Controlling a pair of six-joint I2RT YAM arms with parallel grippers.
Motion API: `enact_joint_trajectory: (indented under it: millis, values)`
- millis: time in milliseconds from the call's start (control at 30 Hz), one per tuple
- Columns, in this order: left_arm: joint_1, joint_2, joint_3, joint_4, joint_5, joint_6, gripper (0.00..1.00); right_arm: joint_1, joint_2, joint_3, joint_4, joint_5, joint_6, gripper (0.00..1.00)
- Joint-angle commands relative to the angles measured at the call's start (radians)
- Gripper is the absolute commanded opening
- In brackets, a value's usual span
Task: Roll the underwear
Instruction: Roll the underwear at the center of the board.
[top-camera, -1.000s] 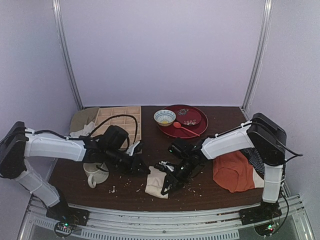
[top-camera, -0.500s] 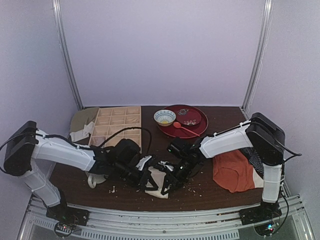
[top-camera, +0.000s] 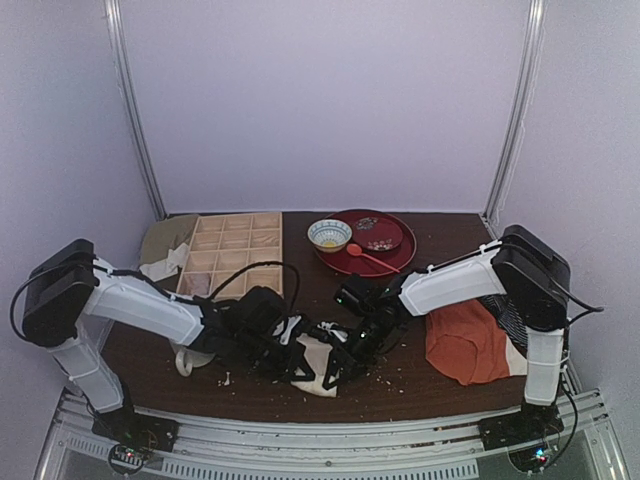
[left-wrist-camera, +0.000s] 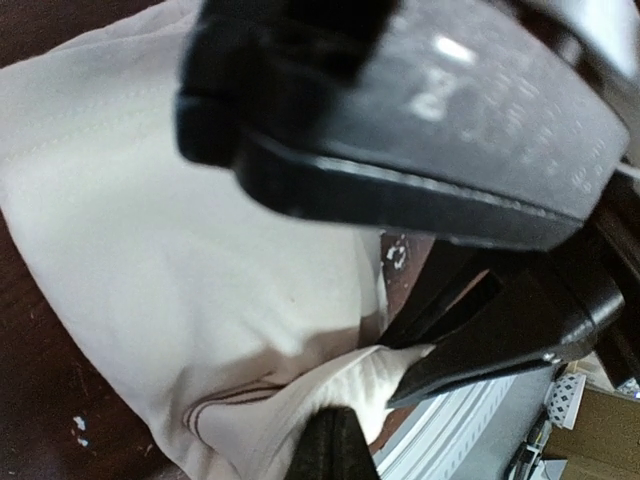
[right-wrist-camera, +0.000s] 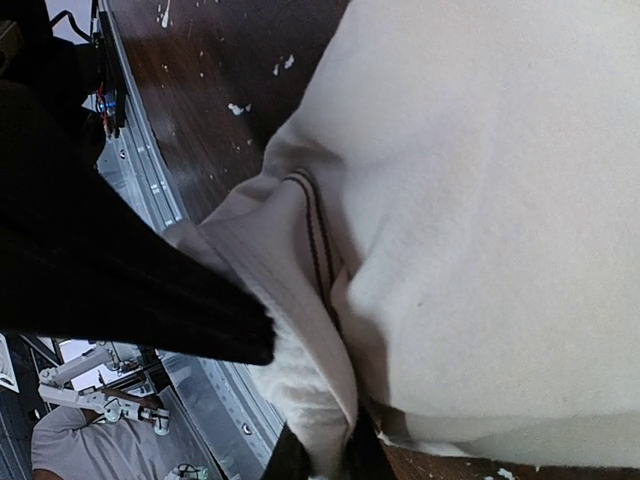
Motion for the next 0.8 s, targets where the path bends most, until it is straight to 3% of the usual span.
enact_joint_trajectory:
  millis: [0, 767]
  values:
    - [0.005, 0.068, -0.031, -0.073, -0.135, -0.057, 0.0, 0.002, 0.033, -0.04, -0.123, 0.108, 0.001, 0.0]
    - [0.014, 0.054, -0.162, -0.056, -0.207, -0.14, 0.0, 0.002, 0.073, 0.012, -0.17, 0.135, 0.02, 0.0]
